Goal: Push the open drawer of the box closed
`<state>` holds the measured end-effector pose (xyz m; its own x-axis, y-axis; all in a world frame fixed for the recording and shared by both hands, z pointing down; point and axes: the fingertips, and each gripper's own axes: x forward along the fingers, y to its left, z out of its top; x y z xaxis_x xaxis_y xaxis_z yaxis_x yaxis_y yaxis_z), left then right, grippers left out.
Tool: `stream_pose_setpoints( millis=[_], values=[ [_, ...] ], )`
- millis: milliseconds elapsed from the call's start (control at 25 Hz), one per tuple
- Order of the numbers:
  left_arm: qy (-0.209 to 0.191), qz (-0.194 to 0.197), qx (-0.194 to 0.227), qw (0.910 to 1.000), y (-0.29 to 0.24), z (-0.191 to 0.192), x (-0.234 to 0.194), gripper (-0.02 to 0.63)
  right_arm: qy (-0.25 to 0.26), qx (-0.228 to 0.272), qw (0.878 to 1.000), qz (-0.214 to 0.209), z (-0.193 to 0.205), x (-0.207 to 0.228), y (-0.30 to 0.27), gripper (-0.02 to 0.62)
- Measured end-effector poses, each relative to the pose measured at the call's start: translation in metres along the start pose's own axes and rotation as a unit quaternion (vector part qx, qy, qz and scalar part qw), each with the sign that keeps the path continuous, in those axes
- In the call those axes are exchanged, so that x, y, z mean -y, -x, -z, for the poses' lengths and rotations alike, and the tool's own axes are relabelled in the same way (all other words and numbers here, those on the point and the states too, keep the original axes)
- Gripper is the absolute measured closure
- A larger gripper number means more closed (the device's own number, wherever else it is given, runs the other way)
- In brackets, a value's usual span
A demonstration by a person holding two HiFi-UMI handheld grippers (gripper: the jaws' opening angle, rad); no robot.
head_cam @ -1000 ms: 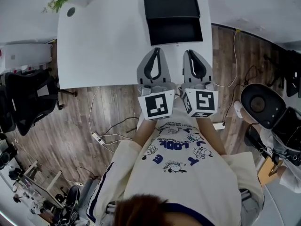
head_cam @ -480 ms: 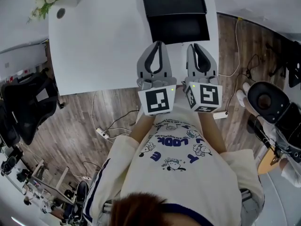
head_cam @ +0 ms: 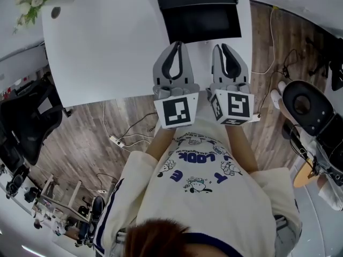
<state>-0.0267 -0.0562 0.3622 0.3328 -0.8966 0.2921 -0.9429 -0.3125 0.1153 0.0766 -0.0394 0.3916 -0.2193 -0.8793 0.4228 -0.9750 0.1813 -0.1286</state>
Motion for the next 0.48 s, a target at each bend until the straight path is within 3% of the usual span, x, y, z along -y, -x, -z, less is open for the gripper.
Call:
stream_pose_setpoints(
  millis=[120,480],
  values=[
    [0.005,-0.01,-0.005,0.9999,0.001,0.006,0.001,0.588,-0.003,-0.014,1.0,-0.012,0.008,0.002,-0.002,0.479],
    [0.015,-0.023,-0.016,0.9995,-0.002,0.022,0.007,0.588,0.016,-0.059,0.997,-0.041,0.038,0.007,-0.018,0.474]
  ],
)
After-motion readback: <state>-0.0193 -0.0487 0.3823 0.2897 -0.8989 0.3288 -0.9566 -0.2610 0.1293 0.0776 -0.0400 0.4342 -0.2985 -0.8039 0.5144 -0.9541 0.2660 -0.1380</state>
